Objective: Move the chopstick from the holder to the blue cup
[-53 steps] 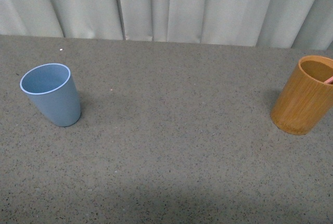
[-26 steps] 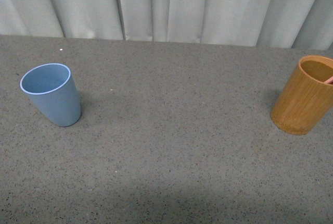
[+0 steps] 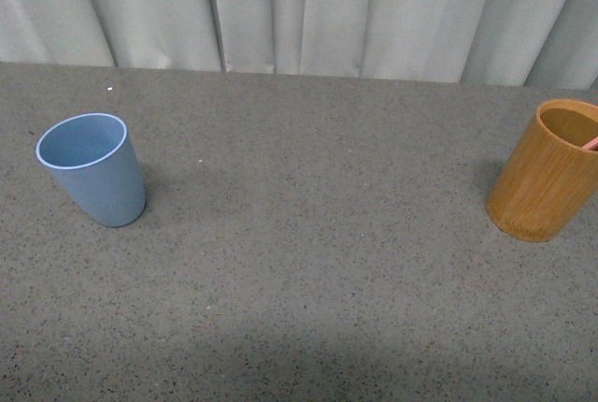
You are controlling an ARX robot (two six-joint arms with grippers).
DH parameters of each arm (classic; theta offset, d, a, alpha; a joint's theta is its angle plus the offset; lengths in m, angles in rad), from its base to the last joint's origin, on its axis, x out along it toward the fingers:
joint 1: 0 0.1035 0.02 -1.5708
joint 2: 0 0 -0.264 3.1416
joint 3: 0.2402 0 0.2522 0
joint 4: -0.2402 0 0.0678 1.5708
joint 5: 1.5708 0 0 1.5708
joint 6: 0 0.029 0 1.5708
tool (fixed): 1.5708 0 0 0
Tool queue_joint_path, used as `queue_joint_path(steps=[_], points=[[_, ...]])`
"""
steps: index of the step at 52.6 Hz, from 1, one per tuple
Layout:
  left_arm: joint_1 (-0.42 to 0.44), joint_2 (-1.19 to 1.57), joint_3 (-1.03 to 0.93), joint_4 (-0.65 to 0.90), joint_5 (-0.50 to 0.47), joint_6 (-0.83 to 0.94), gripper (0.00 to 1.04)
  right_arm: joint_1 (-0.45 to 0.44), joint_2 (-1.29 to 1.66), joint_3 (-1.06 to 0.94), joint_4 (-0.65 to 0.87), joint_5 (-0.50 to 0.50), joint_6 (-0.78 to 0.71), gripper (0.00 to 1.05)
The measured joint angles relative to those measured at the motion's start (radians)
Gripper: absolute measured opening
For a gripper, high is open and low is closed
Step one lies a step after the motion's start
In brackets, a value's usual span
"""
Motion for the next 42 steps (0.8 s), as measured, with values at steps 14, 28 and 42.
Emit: queue_joint_path(steps=[14, 28, 42], points=[[0.0, 0.0, 0.0, 0.0, 0.0, 0.0, 0.98, 0.0, 0.0, 0.0, 0.0, 0.0, 0.0, 0.95], [0.0, 0.0, 0.0, 0.0, 0.0, 0.0, 0.98, 0.0, 0.0, 0.0, 0.0, 0.0, 0.0, 0.95], [0.0, 0.0, 0.0, 0.0, 0.0, 0.0, 0.98, 0.0, 0.0, 0.0, 0.0, 0.0, 0.0, 0.95]])
